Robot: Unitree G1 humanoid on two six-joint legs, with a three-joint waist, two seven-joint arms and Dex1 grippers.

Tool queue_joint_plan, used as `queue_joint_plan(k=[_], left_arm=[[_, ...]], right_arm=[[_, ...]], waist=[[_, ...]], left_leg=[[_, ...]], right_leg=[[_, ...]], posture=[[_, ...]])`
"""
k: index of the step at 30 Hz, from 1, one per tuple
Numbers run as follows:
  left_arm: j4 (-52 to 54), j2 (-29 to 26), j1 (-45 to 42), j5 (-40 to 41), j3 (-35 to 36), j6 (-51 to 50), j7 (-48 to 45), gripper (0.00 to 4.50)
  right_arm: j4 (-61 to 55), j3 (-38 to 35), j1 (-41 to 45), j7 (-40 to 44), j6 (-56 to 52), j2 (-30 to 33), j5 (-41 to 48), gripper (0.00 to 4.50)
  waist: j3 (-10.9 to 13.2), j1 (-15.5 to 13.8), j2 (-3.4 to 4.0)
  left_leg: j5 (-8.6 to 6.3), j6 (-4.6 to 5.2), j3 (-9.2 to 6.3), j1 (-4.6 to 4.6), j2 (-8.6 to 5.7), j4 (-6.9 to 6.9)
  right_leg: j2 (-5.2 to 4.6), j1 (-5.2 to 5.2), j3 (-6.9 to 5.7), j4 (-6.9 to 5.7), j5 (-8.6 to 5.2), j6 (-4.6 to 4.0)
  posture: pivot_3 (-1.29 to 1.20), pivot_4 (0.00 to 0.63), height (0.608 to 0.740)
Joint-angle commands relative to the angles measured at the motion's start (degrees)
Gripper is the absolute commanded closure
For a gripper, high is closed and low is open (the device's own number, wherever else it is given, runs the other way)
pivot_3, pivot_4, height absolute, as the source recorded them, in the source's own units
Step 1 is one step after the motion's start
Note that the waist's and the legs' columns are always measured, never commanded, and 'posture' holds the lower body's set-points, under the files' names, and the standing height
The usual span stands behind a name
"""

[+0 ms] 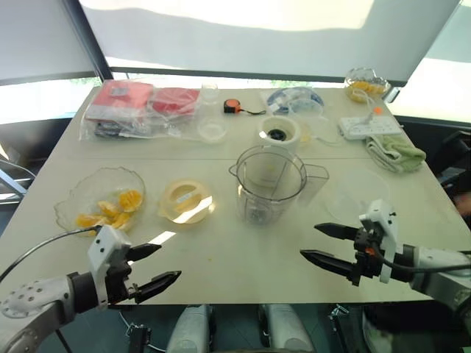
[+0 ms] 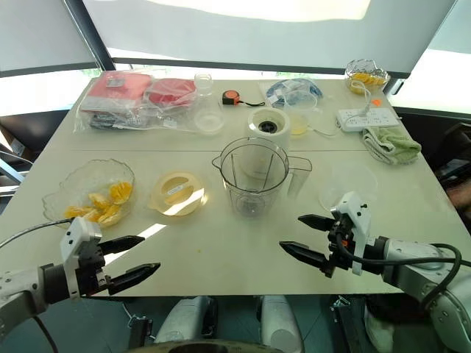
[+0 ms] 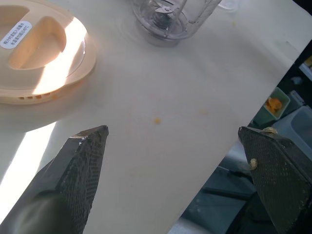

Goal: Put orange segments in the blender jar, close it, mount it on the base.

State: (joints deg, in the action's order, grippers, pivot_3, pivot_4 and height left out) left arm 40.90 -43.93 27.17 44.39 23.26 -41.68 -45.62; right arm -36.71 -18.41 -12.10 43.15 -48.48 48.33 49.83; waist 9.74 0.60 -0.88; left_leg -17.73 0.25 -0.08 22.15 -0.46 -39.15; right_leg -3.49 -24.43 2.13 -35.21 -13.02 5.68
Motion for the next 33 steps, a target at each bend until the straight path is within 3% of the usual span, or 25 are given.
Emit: queue_joint_plan(k=[1,21,29,33], left_arm=[[1.53,0.07,-0.22,0.21,0.37,0.97,0.35,0.04],[-3.69,-1.53,-6.89,1.42,3.89,-0.50,1.56,0.04],[-16.81,-7.55,-23.79,7.12,12.48,-9.32,9.44,0.04],[-23.71,-13.09,-29.00,2.88,10.86,-12.69,11.64,0.04]], right_arm=[[-0.28,0.13,0.86,0.28,0.45,0.15,0.26,0.00],[-1.01,0.94,2.34,-0.93,0.54,0.17,0.13,0.00],[-4.19,-1.41,10.37,-2.21,-3.61,3.77,8.55,0.00],[-5.48,-1.97,14.03,-3.51,-5.27,5.71,12.57,0.00]], waist=[[0.00,0.00,0.00],[0.00,-0.02,0.00],[0.02,0.02,-0.02],[0.02,0.14,-0.02]], left_leg=[[0.00,0.00,0.00,0.00,0.00,0.00],[0.00,0.00,0.00,0.01,0.00,-0.01],[0.01,0.01,-0.06,-0.06,0.01,-0.02],[0.00,0.01,-0.04,-0.04,0.02,0.00]], right_leg=[[0.01,0.00,0.00,0.00,0.00,0.00],[0.10,0.01,-0.01,0.00,0.00,0.00],[0.19,0.00,-0.03,-0.14,0.01,0.01],[0.22,-0.02,-0.03,-0.12,0.01,0.03]], posture=[[0.00,0.150,0.740],[0.00,0.150,0.740],[0.00,0.150,0.740],[0.00,0.150,0.740]])
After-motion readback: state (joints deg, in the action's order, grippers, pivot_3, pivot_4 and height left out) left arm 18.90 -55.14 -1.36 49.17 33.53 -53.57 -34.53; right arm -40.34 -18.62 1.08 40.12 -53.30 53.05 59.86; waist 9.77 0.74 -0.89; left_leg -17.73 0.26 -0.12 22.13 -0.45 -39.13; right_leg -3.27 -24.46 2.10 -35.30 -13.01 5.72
